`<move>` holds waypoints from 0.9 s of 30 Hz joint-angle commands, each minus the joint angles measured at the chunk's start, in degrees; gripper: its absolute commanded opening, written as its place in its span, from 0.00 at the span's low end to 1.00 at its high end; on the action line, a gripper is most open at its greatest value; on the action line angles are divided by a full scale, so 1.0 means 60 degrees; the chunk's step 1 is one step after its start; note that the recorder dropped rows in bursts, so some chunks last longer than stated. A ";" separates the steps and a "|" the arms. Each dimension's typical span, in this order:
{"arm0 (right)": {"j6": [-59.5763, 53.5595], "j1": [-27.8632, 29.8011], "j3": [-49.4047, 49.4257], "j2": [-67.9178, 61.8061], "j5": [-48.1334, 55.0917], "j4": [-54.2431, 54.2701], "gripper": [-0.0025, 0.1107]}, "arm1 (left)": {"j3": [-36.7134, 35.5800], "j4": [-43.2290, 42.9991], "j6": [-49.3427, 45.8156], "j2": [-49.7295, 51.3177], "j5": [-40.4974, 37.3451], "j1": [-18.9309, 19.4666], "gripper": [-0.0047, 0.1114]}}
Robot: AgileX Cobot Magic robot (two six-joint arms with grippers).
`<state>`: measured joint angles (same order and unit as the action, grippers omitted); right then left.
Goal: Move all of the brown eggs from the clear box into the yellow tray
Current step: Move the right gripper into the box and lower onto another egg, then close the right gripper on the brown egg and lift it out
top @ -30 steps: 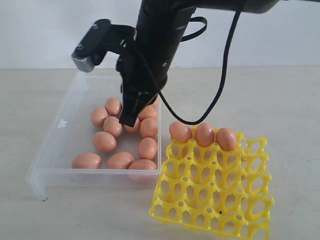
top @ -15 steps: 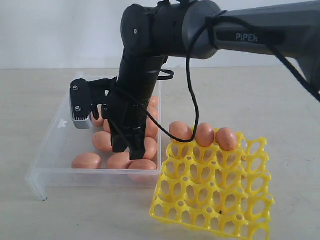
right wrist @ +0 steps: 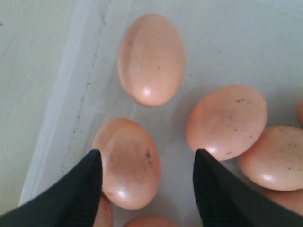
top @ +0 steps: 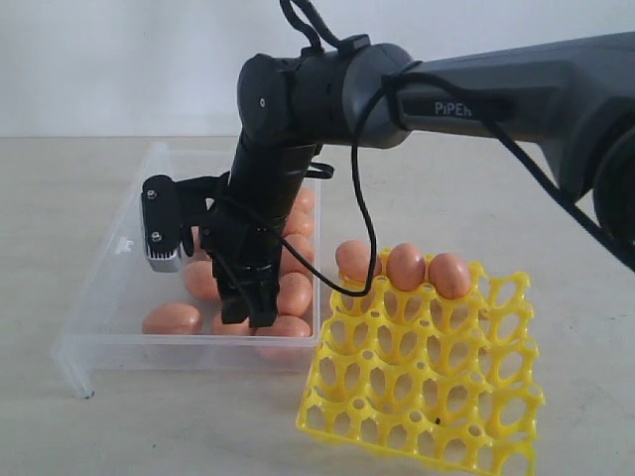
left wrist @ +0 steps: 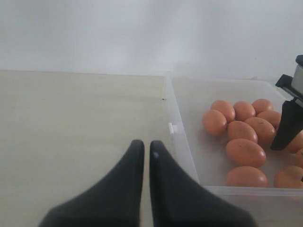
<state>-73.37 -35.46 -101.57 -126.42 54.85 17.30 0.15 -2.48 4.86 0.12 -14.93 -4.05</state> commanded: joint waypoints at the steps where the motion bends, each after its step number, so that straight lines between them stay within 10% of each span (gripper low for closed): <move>1: -0.0090 0.0079 -0.0036 -0.0079 0.0212 0.0076 0.46 | -0.0024 0.0024 -0.0022 -0.0021 0.0056 0.0032 0.08; 16: -0.0083 0.0097 -0.0036 -0.0840 0.0051 0.0532 0.43 | -0.0024 0.0024 -0.0022 -0.0021 0.0056 0.0032 0.08; 23: 0.0039 0.0097 -0.0036 -0.0839 -0.0265 0.0509 0.04 | -0.0024 0.0024 -0.0022 -0.0021 0.0056 0.0032 0.08; 27: 0.0592 0.0097 -0.0036 -0.0839 -0.0265 0.0509 0.02 | -0.0024 0.0024 -0.0022 -0.0021 0.0056 0.0032 0.08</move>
<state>-71.83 -35.33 -101.57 -131.53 53.68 20.39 0.15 -2.48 4.86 0.12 -14.93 -4.05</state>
